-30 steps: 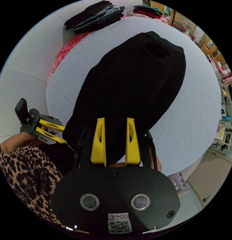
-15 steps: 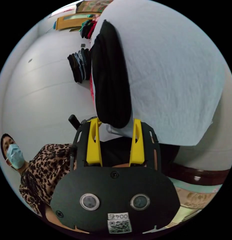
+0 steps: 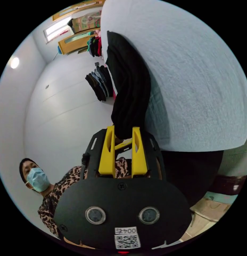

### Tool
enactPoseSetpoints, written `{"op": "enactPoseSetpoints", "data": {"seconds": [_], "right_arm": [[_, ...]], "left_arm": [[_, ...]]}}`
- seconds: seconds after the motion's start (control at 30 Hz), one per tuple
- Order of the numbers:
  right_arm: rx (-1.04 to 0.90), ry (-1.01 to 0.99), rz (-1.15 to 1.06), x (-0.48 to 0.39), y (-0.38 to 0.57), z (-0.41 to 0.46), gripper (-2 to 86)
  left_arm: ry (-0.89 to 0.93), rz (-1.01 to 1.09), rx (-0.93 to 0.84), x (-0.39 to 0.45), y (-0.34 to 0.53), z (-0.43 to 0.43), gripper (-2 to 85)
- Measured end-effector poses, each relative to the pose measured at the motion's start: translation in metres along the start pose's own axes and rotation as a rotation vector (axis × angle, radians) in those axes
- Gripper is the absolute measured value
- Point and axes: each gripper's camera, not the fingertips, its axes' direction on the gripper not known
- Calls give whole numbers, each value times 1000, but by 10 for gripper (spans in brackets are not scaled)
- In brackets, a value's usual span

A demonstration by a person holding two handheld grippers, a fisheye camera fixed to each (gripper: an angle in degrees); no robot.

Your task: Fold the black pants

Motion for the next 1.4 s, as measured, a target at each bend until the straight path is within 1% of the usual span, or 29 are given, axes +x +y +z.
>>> {"op": "enactPoseSetpoints", "data": {"seconds": [0.03,0.07,0.1,0.17,0.2,0.27,0.3,0.37,0.4,0.47,0.5,0.57,0.6,0.63,0.67,0.73,0.8,0.83,0.87,0.9,0.93,1.0,1.07,1.23,1.27,1.3,1.33,1.37,1.4], "right_arm": [[-28,93,-62,-15,2,2,110],[-54,228,-155,-36,8,4,114],[-63,305,-209,-47,13,5,117],[-23,577,-474,-96,39,10,144],[-12,622,-545,-109,46,14,153],[-17,806,-822,-154,69,41,178],[-35,866,-887,-163,73,52,180],[-177,1108,-1133,-183,84,106,198],[-224,1158,-1184,-184,86,121,204],[-438,1318,-1337,-174,90,173,215],[-486,1358,-1363,-169,90,184,218],[-617,1525,-1438,-145,87,219,214],[-624,1577,-1453,-138,85,225,201],[-604,1690,-1479,-128,79,236,175],[-624,1725,-1509,-123,76,242,148],[-638,1677,-1463,-132,69,245,122],[-599,1624,-1429,-148,67,241,110],[-583,1591,-1411,-157,67,237,106],[-574,1560,-1398,-167,67,232,102],[-571,1548,-1393,-171,67,230,101],[-566,1527,-1387,-182,67,228,100],[-563,1505,-1385,-198,69,225,99],[-555,1453,-1370,-223,71,218,98],[-634,1237,-1291,-275,86,187,97],[-660,1189,-1267,-286,91,179,97],[-669,1166,-1251,-291,93,174,97],[-674,1141,-1228,-301,93,166,95],[-672,1152,-1212,-310,88,160,94],[-681,1157,-1204,-314,83,157,93]], "left_arm": [[-3,9,8,2,0,0,135],[30,-14,10,-1,-1,-1,123],[86,-54,20,-9,-1,-2,114],[176,-110,35,-25,1,-5,104],[233,-131,41,-34,1,-5,100],[276,-117,33,-42,-1,-5,97],[294,-99,29,-47,-4,-6,95],[334,-87,23,-54,-7,-4,94],[365,-90,22,-60,-9,-3,93],[418,-106,23,-71,-8,-1,92],[451,-123,28,-79,-7,0,91],[499,-159,43,-91,-4,2,89],[528,-190,52,-99,-1,4,89],[541,-205,57,-103,1,5,89],[580,-239,64,-111,5,9,89],[660,-279,82,-126,15,9,88],[748,-339,217,-156,42,-12,77],[756,-365,262,-166,50,-18,73],[732,-421,332,-186,65,-29,62],[664,-470,377,-204,74,-37,52],[627,-484,386,-211,75,-39,47],[530,-500,376,-236,63,-35,29],[522,-474,367,-248,43,-23,16],[454,-433,211,-248,0,24,5],[482,-423,142,-243,-4,38,4],[570,-363,57,-232,-8,57,3],[628,-341,36,-225,-8,65,3],[725,-328,32,-215,-4,77,2],[778,-380,100,-214,6,81,2]]}}
